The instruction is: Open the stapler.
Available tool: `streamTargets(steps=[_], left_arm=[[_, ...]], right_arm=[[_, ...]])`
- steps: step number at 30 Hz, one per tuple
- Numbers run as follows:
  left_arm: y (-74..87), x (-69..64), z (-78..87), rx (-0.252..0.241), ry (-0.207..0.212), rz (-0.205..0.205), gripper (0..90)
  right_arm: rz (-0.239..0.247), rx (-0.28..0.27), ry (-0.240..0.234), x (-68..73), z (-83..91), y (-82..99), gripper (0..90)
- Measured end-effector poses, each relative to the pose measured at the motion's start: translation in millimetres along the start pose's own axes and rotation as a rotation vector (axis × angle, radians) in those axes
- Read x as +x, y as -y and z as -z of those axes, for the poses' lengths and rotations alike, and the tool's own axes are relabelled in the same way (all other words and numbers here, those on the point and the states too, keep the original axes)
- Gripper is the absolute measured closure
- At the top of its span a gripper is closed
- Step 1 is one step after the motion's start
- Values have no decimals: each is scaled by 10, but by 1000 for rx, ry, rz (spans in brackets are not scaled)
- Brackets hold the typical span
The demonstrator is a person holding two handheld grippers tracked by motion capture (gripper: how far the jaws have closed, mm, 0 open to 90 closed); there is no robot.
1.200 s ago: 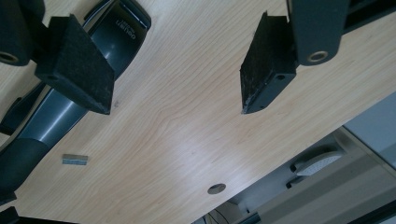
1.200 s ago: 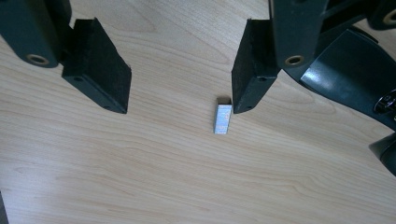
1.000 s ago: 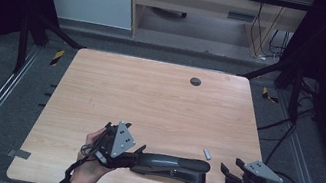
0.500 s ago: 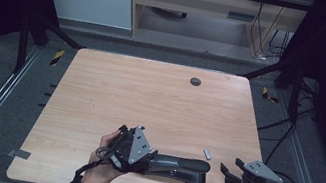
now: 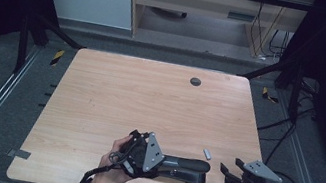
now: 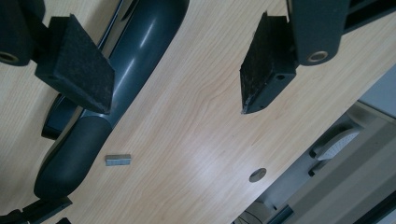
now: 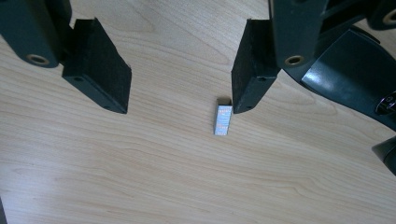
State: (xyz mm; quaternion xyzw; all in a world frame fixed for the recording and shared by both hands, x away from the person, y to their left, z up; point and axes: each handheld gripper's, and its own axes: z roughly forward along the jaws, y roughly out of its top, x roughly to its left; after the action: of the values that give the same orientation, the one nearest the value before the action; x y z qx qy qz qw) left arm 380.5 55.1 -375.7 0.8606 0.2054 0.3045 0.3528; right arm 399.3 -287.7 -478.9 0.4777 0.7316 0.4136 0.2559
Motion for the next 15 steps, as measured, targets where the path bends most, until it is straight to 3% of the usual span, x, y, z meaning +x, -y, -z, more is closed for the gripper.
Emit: streamTargets(steps=[15], left_arm=[[-134, -198, -120, 15, 8, -66, 250]], right_arm=[[1, -1, 1, -3, -3, 1, 381]])
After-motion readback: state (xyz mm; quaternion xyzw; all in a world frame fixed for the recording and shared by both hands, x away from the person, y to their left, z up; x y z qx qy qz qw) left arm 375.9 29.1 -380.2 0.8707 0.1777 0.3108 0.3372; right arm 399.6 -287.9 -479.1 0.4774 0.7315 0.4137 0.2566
